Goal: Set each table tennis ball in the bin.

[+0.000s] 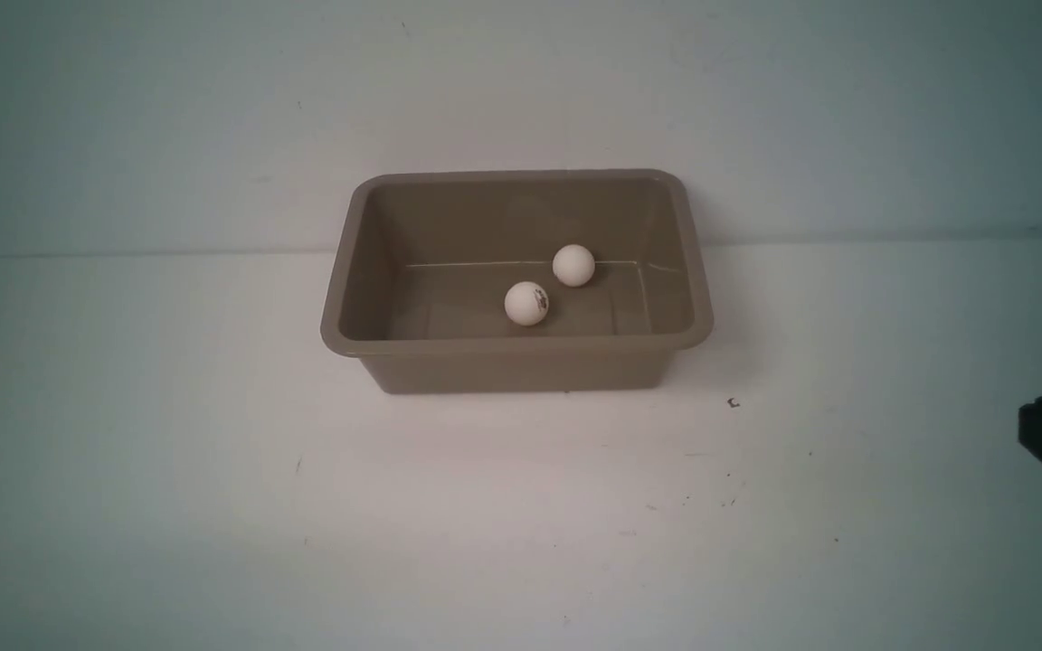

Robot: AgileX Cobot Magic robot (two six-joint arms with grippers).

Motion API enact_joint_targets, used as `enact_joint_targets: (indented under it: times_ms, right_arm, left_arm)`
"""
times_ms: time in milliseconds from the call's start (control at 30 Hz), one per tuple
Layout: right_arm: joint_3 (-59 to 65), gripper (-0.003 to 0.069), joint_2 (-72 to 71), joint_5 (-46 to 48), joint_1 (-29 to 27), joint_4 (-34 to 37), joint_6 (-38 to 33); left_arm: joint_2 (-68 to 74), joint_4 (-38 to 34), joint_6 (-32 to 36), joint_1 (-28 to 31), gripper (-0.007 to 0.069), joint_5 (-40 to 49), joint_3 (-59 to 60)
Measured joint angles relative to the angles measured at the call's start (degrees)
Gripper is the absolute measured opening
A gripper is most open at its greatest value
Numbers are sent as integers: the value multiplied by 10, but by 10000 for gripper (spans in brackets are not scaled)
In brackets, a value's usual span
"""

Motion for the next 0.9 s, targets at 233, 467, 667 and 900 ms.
enact_joint_targets:
  times_ms: [233,467,667,900]
  right_arm:
    - [0,-10,0,3,0,0,0]
    - [0,-10,0,3,0,0,0]
    - [0,-10,0,9,0,-7,0]
    - [7,-10,-21,66,-71,-25,1]
  left_arm:
    - [0,0,0,0,20,0,0]
    - [0,0,0,0,20,0,0]
    - [0,0,0,0,20,0,0]
    - [0,0,0,0,20,0,0]
